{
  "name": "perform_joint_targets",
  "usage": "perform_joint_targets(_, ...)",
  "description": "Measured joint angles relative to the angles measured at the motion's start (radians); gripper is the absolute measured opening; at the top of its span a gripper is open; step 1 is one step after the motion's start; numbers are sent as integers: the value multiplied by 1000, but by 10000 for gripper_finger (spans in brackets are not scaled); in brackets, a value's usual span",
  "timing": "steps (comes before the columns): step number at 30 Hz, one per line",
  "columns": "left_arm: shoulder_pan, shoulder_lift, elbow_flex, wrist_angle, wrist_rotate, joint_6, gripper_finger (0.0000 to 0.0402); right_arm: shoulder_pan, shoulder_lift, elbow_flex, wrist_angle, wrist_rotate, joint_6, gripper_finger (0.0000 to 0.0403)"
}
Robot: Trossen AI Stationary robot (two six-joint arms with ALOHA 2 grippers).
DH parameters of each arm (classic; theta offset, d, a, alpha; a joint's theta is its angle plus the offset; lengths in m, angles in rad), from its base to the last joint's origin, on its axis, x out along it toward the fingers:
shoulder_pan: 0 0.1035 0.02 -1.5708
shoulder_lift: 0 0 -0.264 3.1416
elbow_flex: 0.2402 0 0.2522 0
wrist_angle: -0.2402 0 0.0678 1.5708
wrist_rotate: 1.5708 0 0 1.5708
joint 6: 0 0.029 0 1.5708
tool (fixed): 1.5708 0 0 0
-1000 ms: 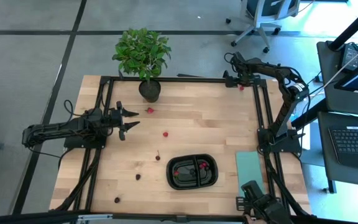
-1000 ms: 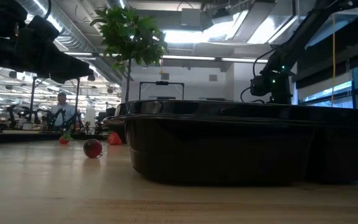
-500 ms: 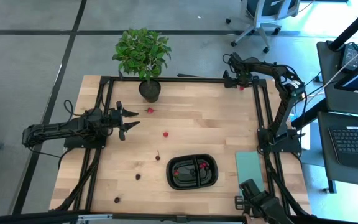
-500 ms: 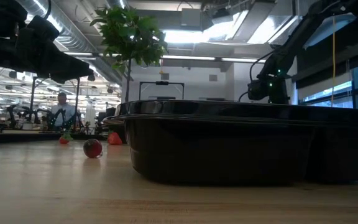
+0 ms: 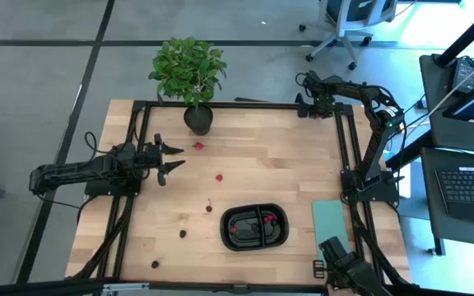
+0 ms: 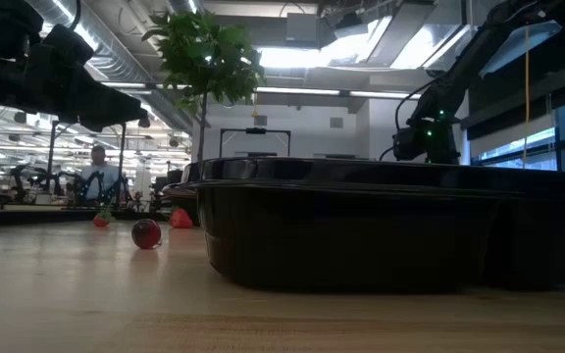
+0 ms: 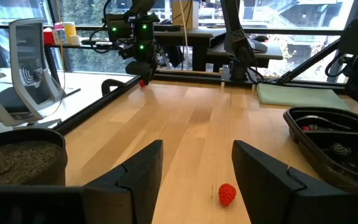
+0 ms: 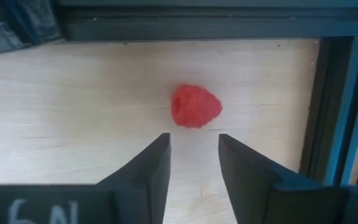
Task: Pick and placing Produce into tupperware
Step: Put the top raspberry into the left side of the black container
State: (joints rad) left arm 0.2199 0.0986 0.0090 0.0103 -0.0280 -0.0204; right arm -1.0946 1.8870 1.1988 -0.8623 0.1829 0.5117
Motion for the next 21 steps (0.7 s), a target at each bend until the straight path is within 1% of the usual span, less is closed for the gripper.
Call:
perform_joint_targets(6, 0, 0, 0, 0, 0, 0, 186, -2, 0, 0, 0, 0, 0, 129)
perform_joint_targets(16, 0, 0, 0, 0, 0, 1, 186, -2, 0, 0, -1, -1, -23, 128)
perform_joint_targets(21, 0, 0, 0, 0, 0, 1, 186, -2, 0, 10, 7, -1, -92, 136)
